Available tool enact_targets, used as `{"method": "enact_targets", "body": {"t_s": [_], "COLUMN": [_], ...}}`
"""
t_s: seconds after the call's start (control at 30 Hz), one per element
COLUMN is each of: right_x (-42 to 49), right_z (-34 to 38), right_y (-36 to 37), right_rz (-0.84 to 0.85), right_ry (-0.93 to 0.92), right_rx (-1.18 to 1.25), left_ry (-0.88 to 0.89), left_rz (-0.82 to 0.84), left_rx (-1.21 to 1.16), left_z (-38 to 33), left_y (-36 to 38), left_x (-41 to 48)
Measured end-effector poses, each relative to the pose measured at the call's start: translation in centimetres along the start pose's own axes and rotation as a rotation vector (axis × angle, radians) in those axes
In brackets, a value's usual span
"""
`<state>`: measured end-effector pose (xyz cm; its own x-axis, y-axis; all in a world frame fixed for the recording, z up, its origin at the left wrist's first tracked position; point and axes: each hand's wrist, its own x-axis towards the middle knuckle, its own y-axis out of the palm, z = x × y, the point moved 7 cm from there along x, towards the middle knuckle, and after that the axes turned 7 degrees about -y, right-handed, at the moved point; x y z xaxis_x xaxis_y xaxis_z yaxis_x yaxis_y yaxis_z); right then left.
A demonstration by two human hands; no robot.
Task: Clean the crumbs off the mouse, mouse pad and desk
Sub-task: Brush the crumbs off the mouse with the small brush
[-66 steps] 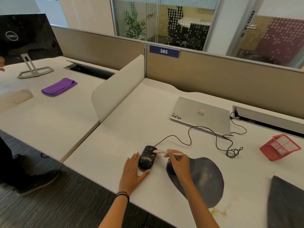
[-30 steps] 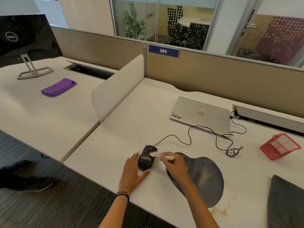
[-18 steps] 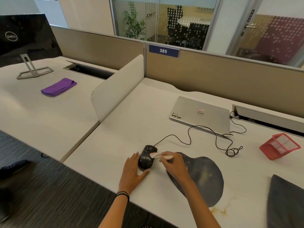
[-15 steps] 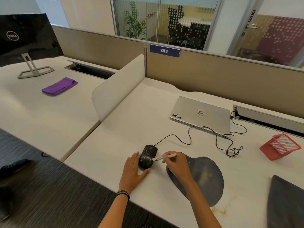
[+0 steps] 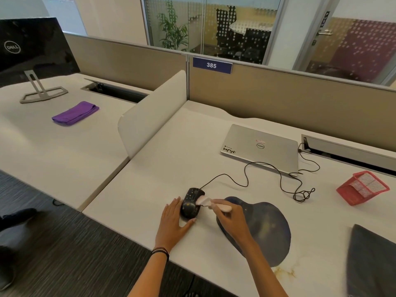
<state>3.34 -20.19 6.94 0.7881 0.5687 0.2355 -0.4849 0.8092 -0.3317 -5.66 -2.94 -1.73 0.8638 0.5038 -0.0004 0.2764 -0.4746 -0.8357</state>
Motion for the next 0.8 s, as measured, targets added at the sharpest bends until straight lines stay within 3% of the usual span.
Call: {"method": "enact_targets", "body": {"t_s": [0.17, 0.33, 0.53, 0.7, 0.8], "right_x": [-0.3, -0.1, -0.4, -0.2, -0.7], "right_z": [-0.9, 0.2, -1.3, -0.5, -1.0], "right_y": [-0.1, 0.1, 0.3, 0.2, 0.9], "right_rz": [0.036, 0.004, 0.06, 0.0, 0.062], "right_ry": [0.018, -0.054, 0.045, 0.004, 0.078], "right_rx": [-0.106, -0.055, -0.119, -0.032, 0.012], "left_ry": [-0.015, -0.028, -0.028, -0.03, -0.025], "left_rz": [0.0, 0.007, 0.012, 0.008, 0.006], "left_rx": [-0.038, -0.091, -0.094, -0.094, -0.097], "left_z": [-0.1, 0.1, 0.2, 0.2, 0.2], "left_y": [-0.1, -0.3, -0.2, -0.2, -0.2], "left_x": [0.0, -0.1, 0.0, 0.0, -0.1]}}
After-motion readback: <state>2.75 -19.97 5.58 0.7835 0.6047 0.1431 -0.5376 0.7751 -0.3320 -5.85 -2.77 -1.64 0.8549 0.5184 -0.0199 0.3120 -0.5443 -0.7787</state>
